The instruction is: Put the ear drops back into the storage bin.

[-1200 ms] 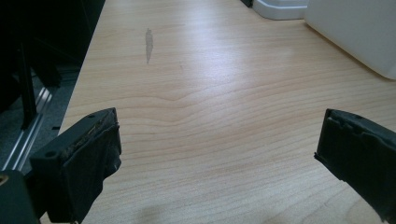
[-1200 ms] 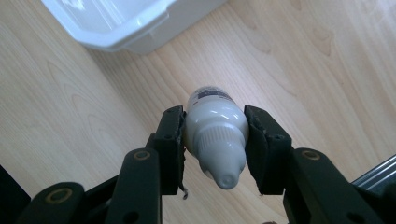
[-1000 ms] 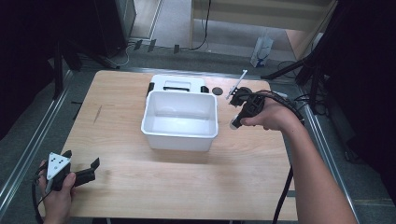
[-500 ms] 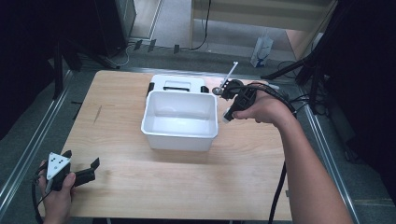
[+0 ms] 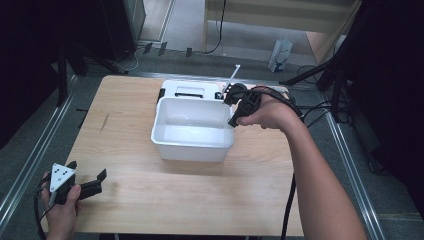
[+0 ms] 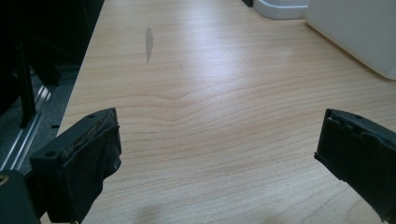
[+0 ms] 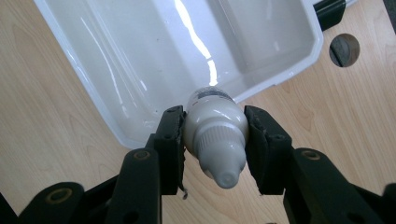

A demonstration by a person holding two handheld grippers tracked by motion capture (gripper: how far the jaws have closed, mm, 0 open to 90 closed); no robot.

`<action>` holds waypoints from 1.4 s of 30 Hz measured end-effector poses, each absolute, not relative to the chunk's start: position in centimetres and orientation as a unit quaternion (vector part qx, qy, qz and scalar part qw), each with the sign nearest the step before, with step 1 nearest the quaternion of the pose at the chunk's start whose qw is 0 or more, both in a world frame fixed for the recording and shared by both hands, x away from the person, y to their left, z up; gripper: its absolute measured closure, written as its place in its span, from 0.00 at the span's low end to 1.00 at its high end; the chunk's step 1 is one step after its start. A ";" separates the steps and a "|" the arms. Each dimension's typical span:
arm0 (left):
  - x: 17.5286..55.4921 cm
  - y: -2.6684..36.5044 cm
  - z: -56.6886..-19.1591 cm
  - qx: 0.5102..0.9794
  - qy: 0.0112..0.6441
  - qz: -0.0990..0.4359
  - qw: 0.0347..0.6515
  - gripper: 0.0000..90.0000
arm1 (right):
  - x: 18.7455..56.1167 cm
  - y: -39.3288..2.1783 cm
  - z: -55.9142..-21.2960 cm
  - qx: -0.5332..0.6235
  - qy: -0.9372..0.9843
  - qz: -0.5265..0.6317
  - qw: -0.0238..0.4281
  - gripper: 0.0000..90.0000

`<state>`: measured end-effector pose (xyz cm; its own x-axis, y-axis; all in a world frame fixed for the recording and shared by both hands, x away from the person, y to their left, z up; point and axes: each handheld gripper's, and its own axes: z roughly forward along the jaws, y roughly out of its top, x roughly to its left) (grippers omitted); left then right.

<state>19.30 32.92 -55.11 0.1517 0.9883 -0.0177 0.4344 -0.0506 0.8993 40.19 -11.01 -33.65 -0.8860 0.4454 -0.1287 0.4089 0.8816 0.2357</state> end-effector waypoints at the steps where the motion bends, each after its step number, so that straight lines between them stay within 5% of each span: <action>1: 19.3 32.9 -55.1 0.640 0.556 0.340 0.407 0.01 | 40.2 -11.0 -33.6 0.221 0.966 0.101 0.090 0.67; 42: 19.3 32.8 -55.1 0.643 0.555 0.339 0.404 0.01 | 41.7 -7.9 -40.2 0.096 0.991 0.049 0.076 0.68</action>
<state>19.34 32.84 -55.11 0.1538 0.9880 -0.0119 0.4403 -0.0578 0.8960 41.68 -7.88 -40.23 -0.9701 0.1969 -0.1415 0.1821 0.9770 0.1114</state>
